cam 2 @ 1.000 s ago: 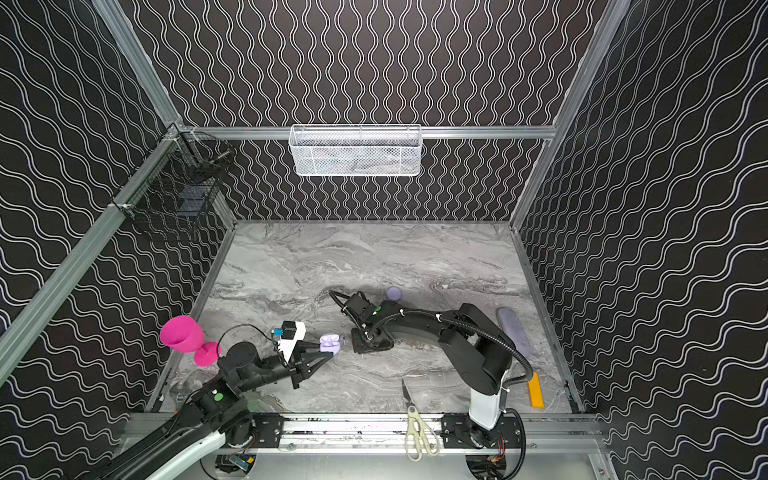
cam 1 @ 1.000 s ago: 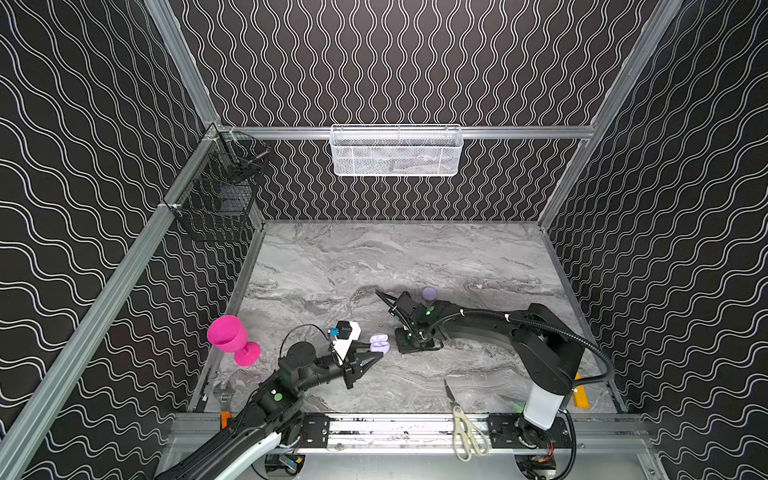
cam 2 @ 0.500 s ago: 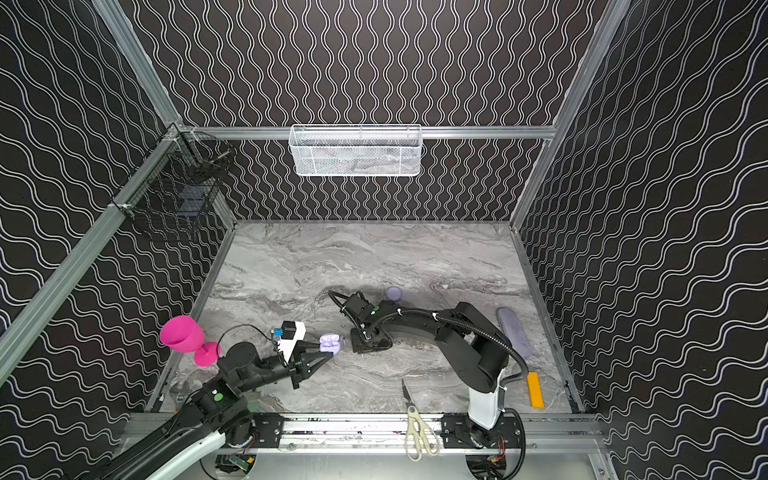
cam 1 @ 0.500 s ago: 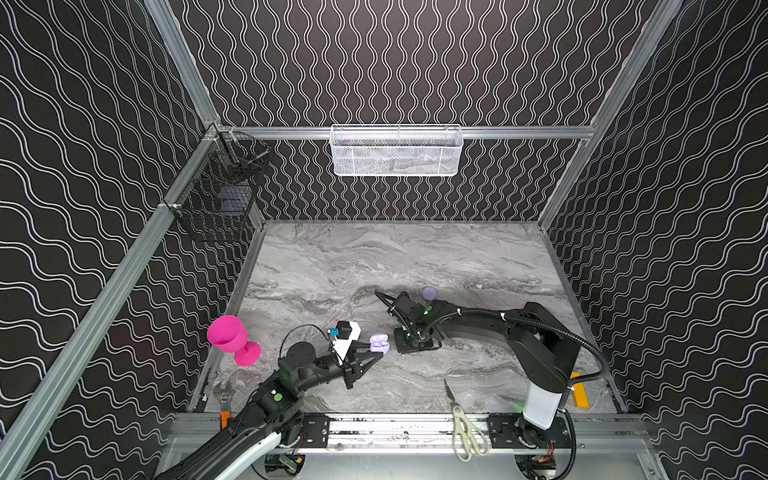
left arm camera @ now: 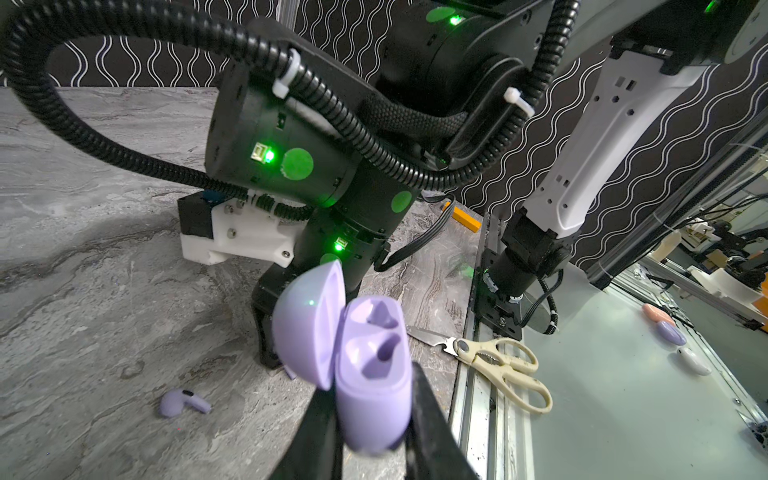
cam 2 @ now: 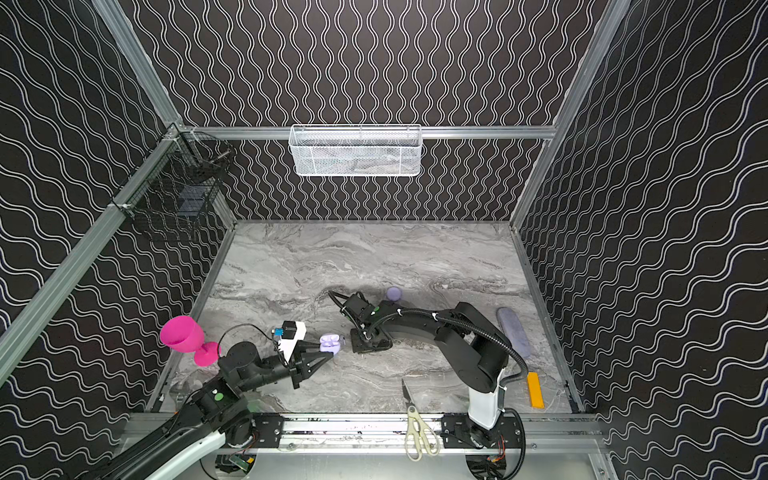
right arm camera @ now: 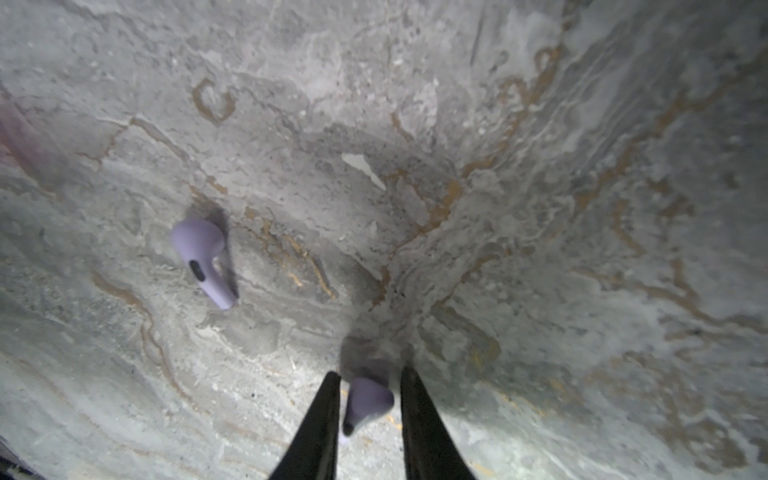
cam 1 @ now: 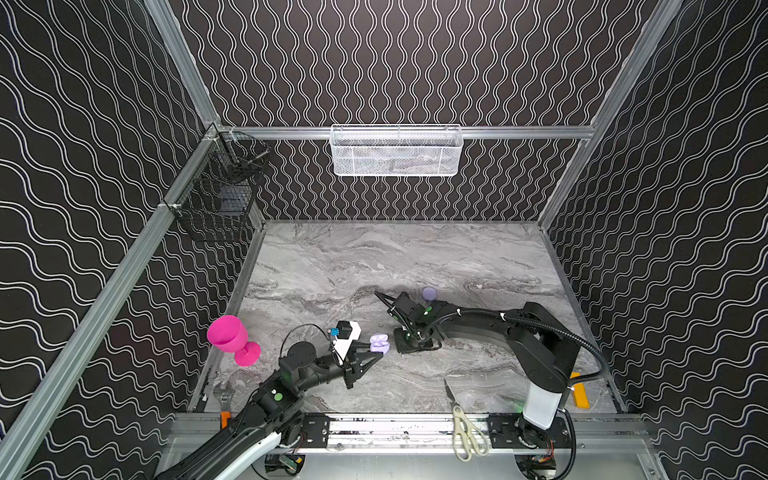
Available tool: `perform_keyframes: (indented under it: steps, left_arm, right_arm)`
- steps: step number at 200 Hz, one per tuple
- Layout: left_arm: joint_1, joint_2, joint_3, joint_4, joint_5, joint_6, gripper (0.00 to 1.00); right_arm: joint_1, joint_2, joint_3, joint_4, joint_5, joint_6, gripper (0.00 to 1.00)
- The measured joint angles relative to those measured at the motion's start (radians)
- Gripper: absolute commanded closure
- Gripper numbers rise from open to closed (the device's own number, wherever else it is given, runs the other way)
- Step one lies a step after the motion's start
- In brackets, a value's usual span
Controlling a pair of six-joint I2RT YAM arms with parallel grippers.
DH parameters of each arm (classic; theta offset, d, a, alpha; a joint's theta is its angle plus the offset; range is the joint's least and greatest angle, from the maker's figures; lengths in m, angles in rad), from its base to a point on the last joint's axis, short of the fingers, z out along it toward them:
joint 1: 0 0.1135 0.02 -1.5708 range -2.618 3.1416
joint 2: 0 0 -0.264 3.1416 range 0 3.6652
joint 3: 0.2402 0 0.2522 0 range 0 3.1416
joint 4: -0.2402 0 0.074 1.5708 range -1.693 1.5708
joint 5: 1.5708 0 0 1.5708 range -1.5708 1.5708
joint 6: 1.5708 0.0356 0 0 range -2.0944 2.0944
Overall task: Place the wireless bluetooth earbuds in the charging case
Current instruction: 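Lower the right gripper and close it on the earbud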
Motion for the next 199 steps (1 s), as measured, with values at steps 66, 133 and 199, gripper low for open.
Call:
perform_keyframes:
  steps: [66,133,199]
  left_arm:
    - [0.000,-0.001,0.000,-0.004,-0.001,0.000,0.78]
    - [0.000,0.000,0.000,-0.011,-0.001,0.000,0.78]
    - [0.000,0.012,0.000,-0.011,-0.005,0.000,0.78]
  right_arm:
    - [0.000,-0.003,-0.009,0.012,0.000,0.000,0.77]
    - [0.000,-0.016,-0.026,0.024,0.000,0.004,0.80]
    - [0.000,-0.079,-0.061,0.032,0.013,0.023,0.80]
